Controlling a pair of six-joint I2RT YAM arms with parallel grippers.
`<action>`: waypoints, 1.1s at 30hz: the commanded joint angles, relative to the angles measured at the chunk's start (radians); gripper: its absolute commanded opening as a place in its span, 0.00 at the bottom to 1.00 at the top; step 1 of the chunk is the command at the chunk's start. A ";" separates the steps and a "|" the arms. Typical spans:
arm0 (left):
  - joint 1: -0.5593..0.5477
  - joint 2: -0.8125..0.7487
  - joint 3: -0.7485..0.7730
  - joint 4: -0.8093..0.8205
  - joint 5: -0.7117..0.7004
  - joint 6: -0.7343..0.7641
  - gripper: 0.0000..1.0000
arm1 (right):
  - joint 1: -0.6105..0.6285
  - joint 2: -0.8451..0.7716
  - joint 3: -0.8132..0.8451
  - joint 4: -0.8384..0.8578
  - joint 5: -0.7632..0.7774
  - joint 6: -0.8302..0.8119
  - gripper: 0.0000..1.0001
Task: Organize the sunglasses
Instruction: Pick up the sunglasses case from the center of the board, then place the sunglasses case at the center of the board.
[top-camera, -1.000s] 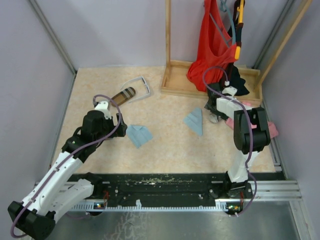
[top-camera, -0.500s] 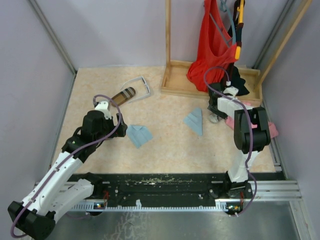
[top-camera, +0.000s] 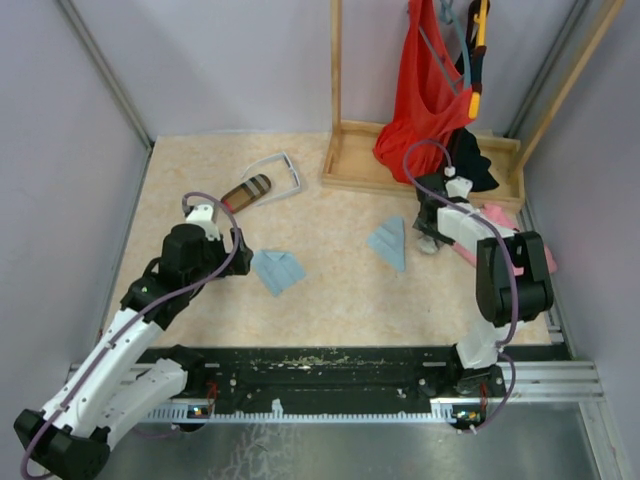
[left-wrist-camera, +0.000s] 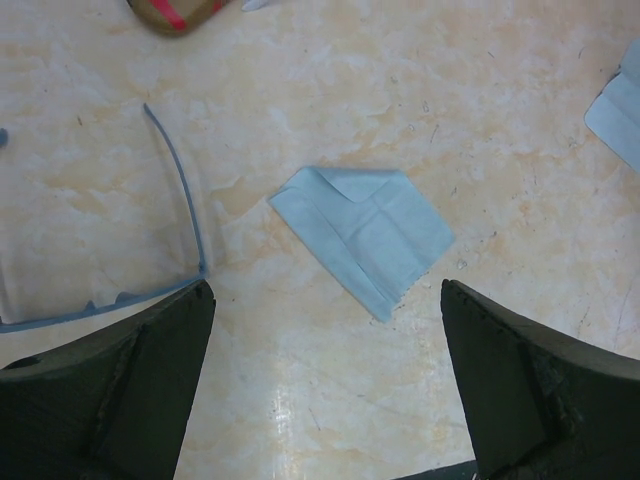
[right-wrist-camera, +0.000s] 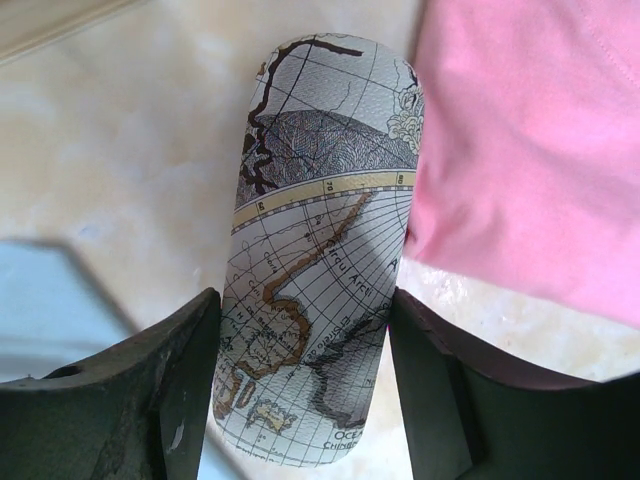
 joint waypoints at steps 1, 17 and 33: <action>-0.002 -0.063 -0.015 -0.002 -0.060 -0.016 0.99 | 0.087 -0.179 -0.024 0.035 -0.006 -0.087 0.43; -0.002 -0.081 -0.025 -0.005 -0.092 -0.052 0.99 | 0.688 -0.361 -0.198 0.147 -0.077 -0.032 0.39; -0.002 -0.064 -0.028 0.002 -0.076 -0.050 0.99 | 0.861 -0.097 -0.152 0.179 -0.054 0.076 0.69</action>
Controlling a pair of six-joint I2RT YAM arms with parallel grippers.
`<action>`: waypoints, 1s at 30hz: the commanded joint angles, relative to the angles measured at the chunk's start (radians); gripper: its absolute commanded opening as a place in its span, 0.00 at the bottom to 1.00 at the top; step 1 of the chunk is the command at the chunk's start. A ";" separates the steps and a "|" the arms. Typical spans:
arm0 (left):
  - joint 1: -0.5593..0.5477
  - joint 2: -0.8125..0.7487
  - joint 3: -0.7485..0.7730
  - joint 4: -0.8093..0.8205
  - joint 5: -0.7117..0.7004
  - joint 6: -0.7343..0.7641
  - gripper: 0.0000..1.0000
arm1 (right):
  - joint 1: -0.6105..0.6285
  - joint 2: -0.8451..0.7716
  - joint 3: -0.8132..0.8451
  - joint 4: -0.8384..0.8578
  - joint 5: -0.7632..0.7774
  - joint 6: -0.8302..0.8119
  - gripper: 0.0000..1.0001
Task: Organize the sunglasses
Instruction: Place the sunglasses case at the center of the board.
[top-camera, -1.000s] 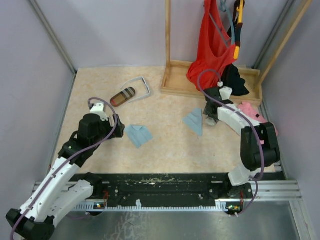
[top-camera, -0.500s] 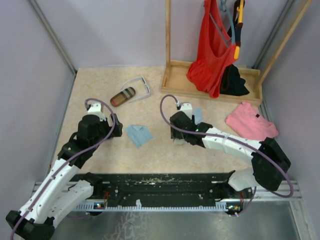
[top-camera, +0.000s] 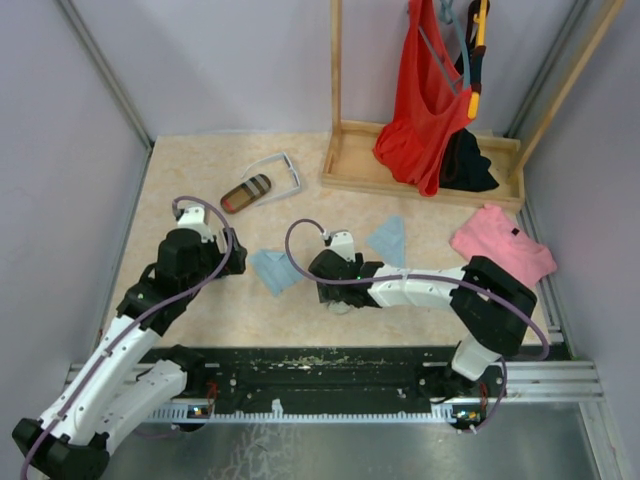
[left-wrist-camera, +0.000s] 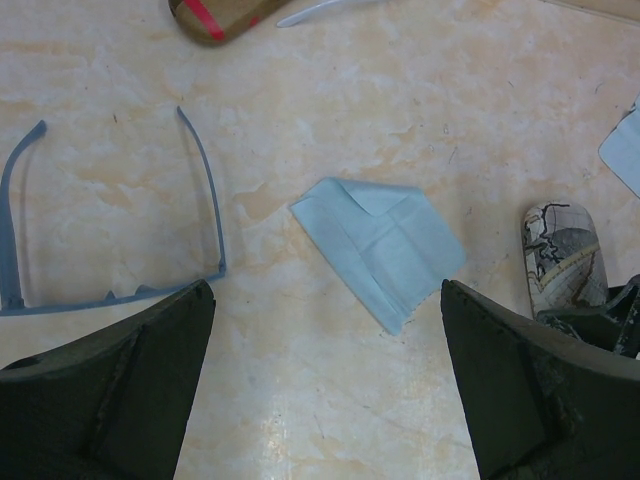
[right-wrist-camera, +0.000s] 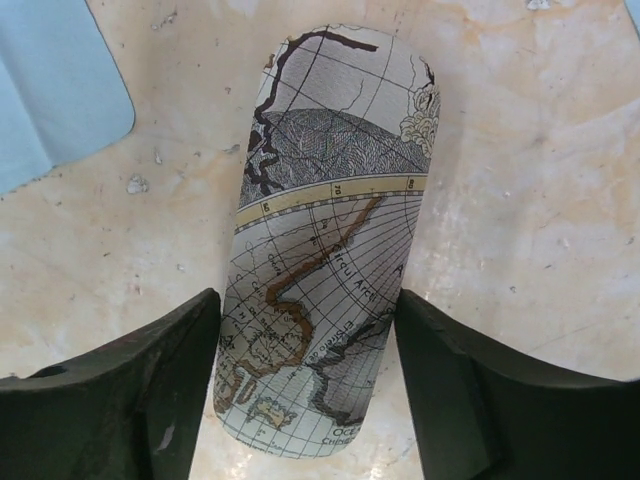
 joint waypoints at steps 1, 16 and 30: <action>-0.002 0.003 -0.004 0.003 0.005 -0.009 1.00 | 0.017 0.029 0.053 0.026 0.010 0.031 0.74; -0.003 0.073 0.051 -0.007 0.094 -0.059 1.00 | -0.039 -0.272 -0.079 0.139 -0.063 -0.064 0.92; -0.321 0.244 0.009 0.256 0.132 -0.194 1.00 | -0.461 -0.680 -0.400 0.213 -0.269 -0.013 0.90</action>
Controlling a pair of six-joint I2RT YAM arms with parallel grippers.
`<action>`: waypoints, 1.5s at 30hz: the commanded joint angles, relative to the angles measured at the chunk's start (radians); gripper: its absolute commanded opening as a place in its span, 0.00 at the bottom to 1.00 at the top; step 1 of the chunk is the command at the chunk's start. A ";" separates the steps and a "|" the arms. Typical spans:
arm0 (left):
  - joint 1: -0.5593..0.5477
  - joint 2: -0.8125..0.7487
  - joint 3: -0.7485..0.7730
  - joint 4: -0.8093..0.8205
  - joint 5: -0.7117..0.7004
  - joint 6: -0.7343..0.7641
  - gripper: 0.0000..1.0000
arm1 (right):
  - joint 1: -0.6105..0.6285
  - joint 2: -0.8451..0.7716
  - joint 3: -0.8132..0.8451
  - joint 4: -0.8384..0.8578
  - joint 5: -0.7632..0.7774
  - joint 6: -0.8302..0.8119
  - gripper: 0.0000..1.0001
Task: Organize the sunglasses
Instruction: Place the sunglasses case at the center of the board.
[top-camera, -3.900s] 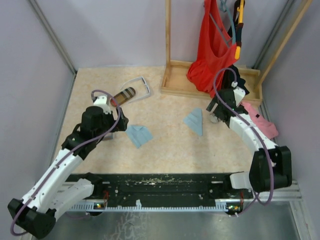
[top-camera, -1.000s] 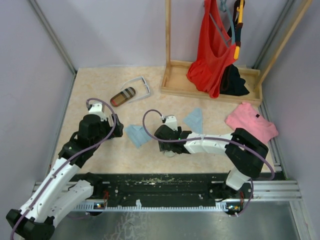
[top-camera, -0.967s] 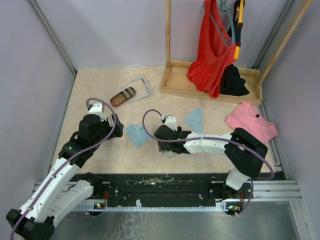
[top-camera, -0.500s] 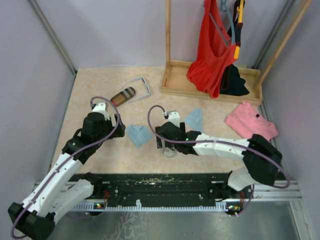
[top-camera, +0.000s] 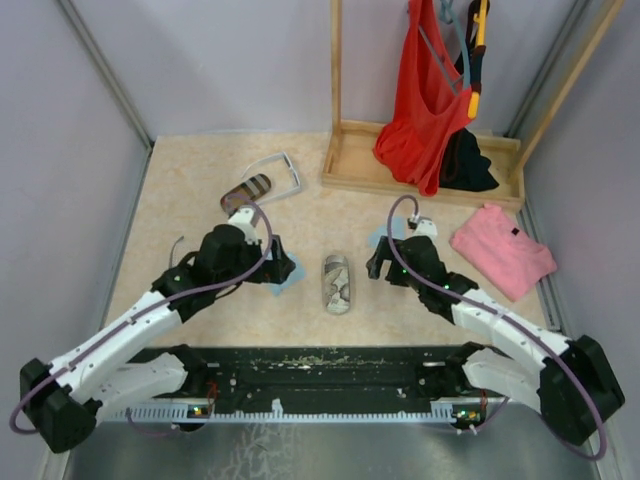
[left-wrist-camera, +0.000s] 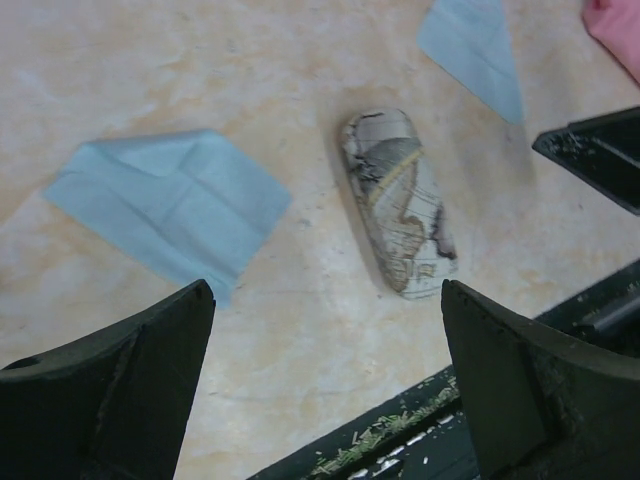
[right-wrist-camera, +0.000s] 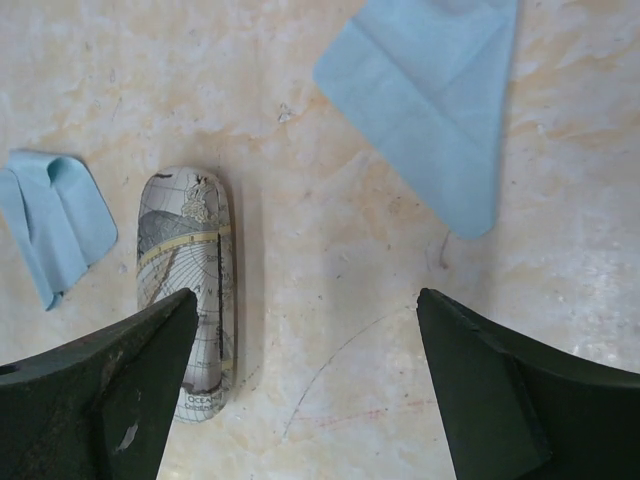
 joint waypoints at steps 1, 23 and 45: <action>-0.146 0.068 -0.024 0.187 -0.046 -0.043 1.00 | -0.044 -0.171 -0.054 0.030 0.031 0.047 0.90; -0.431 0.736 0.342 0.128 -0.405 -0.279 1.00 | -0.058 -0.440 -0.189 -0.121 0.164 0.070 0.84; -0.424 0.881 0.390 0.046 -0.435 -0.420 0.91 | -0.061 -0.453 -0.234 -0.093 0.147 0.050 0.82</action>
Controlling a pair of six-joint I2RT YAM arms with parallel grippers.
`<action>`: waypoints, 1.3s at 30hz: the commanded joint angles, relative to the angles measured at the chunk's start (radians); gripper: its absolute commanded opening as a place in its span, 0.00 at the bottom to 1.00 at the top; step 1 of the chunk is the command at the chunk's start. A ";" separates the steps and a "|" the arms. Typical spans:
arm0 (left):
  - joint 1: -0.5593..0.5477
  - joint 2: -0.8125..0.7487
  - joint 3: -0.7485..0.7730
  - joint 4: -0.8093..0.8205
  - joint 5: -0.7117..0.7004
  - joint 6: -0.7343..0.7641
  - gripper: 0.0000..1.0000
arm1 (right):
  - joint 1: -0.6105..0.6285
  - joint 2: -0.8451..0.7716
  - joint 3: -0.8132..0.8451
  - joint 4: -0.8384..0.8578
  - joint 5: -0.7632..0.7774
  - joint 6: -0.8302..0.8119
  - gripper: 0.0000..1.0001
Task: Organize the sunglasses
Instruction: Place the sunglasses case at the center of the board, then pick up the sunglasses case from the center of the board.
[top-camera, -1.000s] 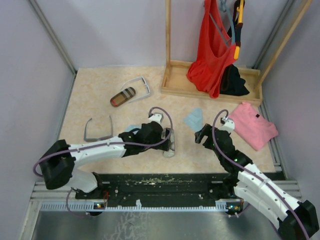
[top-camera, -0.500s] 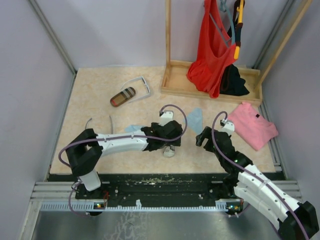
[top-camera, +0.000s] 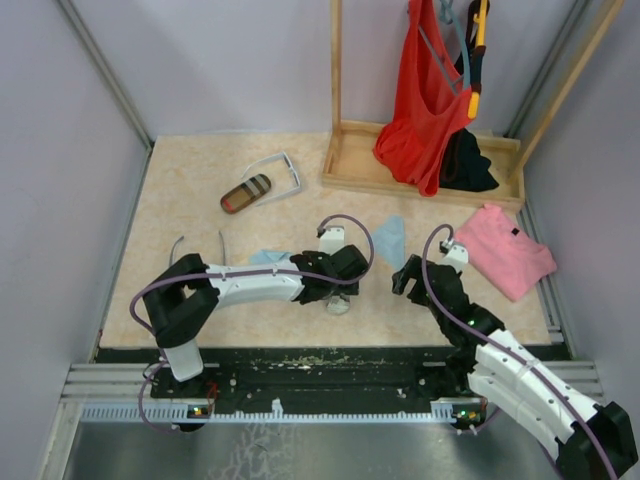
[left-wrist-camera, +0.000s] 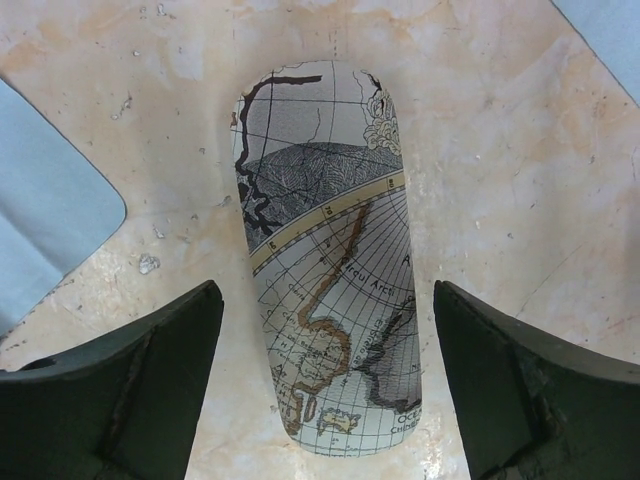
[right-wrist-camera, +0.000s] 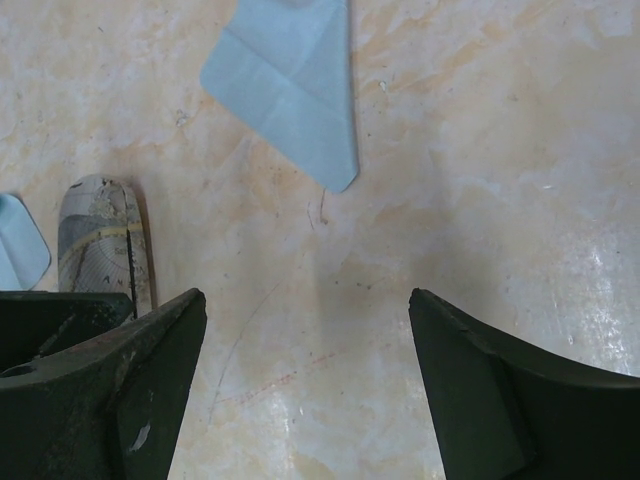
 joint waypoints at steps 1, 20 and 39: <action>0.005 -0.003 0.001 0.029 -0.005 -0.027 0.90 | -0.011 -0.005 -0.012 0.048 -0.003 -0.014 0.82; 0.023 0.032 -0.004 0.042 0.001 -0.020 0.80 | -0.013 0.005 -0.020 0.064 -0.013 -0.026 0.80; 0.023 -0.062 -0.024 0.041 -0.026 0.030 0.40 | -0.013 -0.041 -0.009 0.060 -0.027 -0.040 0.79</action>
